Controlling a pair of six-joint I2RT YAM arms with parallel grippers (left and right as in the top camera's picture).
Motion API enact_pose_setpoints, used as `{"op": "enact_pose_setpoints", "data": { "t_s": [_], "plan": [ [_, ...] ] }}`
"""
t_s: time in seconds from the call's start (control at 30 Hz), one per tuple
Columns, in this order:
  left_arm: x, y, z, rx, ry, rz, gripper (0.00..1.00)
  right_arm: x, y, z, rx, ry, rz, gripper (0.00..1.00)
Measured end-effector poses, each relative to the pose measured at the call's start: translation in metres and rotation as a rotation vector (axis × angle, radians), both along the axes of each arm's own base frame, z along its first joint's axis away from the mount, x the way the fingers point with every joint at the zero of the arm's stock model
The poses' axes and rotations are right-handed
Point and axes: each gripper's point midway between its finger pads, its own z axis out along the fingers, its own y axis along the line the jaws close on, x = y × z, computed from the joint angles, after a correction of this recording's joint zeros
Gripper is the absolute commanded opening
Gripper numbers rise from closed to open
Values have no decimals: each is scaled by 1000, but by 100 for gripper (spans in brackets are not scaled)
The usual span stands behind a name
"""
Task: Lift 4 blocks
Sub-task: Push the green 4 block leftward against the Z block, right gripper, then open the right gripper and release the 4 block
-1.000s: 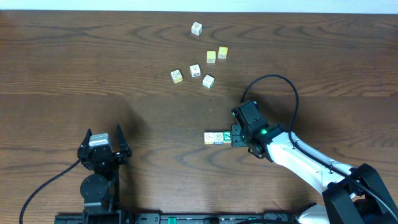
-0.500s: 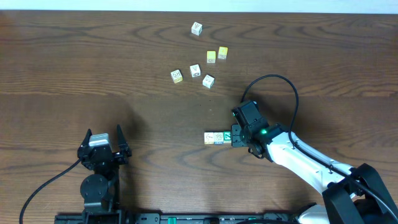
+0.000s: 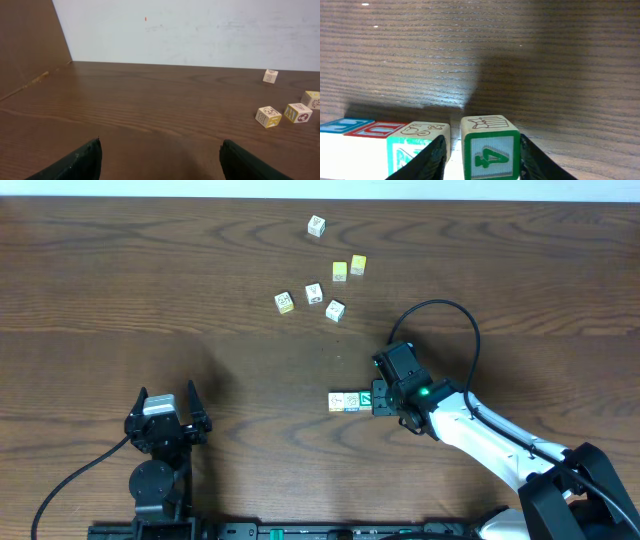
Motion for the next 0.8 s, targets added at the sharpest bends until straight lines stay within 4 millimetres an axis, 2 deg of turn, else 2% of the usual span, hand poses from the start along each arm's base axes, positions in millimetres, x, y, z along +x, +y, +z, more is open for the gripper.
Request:
{"op": "enact_pose_setpoints", "data": {
  "t_s": [0.27, 0.4, 0.6, 0.7, 0.8],
  "plan": [
    [0, 0, 0, 0, 0, 0, 75, 0, 0, 0, -3, -1, -1, 53],
    [0, 0, 0, 0, 0, 0, 75, 0, 0, 0, -2, -2, -2, 41],
    [0, 0, 0, 0, 0, 0, 76, 0, -1, 0, -5, -2, -2, 32],
    [0, 0, 0, 0, 0, 0, 75, 0, -1, 0, -5, -2, -6, 39],
    [0, 0, 0, 0, 0, 0, 76, 0, -1, 0, -7, 1, -5, 41]
  ]
}}
